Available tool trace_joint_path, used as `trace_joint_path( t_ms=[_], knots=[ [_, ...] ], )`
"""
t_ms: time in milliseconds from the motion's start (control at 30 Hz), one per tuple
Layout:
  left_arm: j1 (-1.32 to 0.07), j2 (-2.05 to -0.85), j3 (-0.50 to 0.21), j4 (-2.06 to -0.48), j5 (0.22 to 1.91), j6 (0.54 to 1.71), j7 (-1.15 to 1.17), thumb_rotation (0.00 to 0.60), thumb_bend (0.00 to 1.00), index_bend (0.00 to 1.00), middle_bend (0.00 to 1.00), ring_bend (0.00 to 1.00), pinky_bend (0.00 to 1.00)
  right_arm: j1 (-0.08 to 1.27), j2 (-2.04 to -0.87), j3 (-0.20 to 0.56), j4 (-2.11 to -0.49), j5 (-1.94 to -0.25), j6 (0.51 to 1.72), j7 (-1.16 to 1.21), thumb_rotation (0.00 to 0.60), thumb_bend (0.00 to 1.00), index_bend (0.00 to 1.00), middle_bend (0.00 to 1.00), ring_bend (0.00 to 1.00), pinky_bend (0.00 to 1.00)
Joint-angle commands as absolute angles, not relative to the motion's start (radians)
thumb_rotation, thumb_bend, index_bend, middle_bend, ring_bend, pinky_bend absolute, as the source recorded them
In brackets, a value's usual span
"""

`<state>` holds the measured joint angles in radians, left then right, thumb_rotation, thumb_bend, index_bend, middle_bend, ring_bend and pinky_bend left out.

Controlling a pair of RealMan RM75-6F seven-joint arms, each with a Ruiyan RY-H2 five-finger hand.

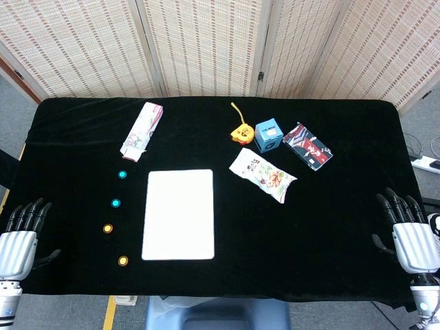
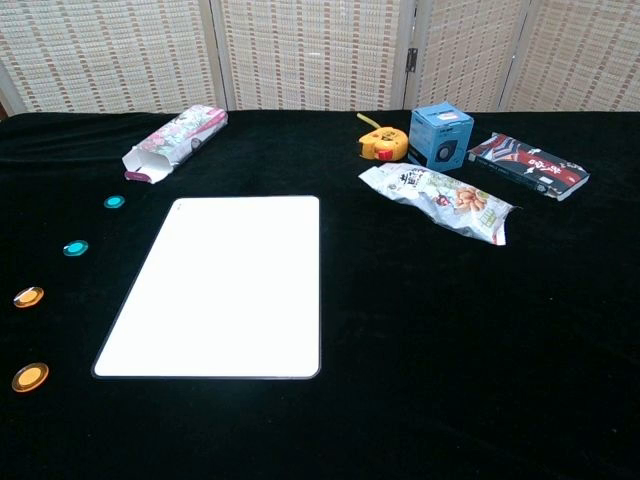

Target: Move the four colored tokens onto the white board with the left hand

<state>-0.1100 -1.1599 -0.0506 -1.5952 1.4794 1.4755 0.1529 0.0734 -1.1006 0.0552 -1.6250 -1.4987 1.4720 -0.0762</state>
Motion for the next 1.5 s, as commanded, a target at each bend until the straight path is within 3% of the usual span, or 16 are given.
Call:
trace_joint_path(
  t_ms=[33, 200, 400, 633, 733, 1133, 1500],
  knots=[
    [-0.109, -1.164, -0.051, -1.589, 1.481, 1.479, 0.150, 0.600, 0.17, 0.00, 0.04, 0.02, 0.00, 0.075, -1.097, 0.056, -1.628, -1.498, 1.470, -0.078, 0.600, 0.36, 0.00, 0.02, 0.09, 0.01],
    [-0.111, -1.171, -0.050, -1.576, 1.497, 1.487, 0.131, 0.600, 0.18, 0.03, 0.05, 0.03, 0.00, 0.075, -1.089, 0.057, -1.634, -1.507, 1.477, -0.074, 0.600, 0.36, 0.00, 0.02, 0.09, 0.01],
    [-0.139, -1.161, -0.051, -1.560, 1.539, 1.472, 0.088, 0.600, 0.20, 0.15, 0.08, 0.05, 0.00, 0.070, -1.076, 0.068, -1.638, -1.505, 1.499, -0.078, 0.600, 0.36, 0.00, 0.02, 0.09, 0.01],
    [-0.226, -1.158, -0.053, -1.525, 1.604, 1.388, 0.019, 0.600, 0.35, 0.28, 0.12, 0.07, 0.00, 0.073, -1.060, 0.077, -1.643, -1.504, 1.503, -0.076, 0.600, 0.36, 0.00, 0.02, 0.09, 0.01],
    [-0.270, -1.172, -0.053, -1.510, 1.615, 1.334, -0.001, 0.600, 0.36, 0.34, 0.14, 0.09, 0.00, 0.075, -1.058, 0.078, -1.644, -1.507, 1.501, -0.074, 0.600, 0.36, 0.00, 0.02, 0.09, 0.01],
    [-0.381, -1.275, -0.033, -1.410, 1.586, 1.150, -0.001, 0.600, 0.36, 0.39, 0.14, 0.09, 0.00, 0.081, -1.055, 0.079, -1.639, -1.507, 1.492, -0.060, 0.600, 0.36, 0.00, 0.02, 0.09, 0.01],
    [-0.407, -1.365, -0.022, -1.302, 1.520, 1.078, 0.020, 0.600, 0.36, 0.40, 0.14, 0.05, 0.00, 0.083, -1.059, 0.077, -1.633, -1.507, 1.488, -0.048, 0.600, 0.36, 0.00, 0.02, 0.09, 0.01]
  ],
)
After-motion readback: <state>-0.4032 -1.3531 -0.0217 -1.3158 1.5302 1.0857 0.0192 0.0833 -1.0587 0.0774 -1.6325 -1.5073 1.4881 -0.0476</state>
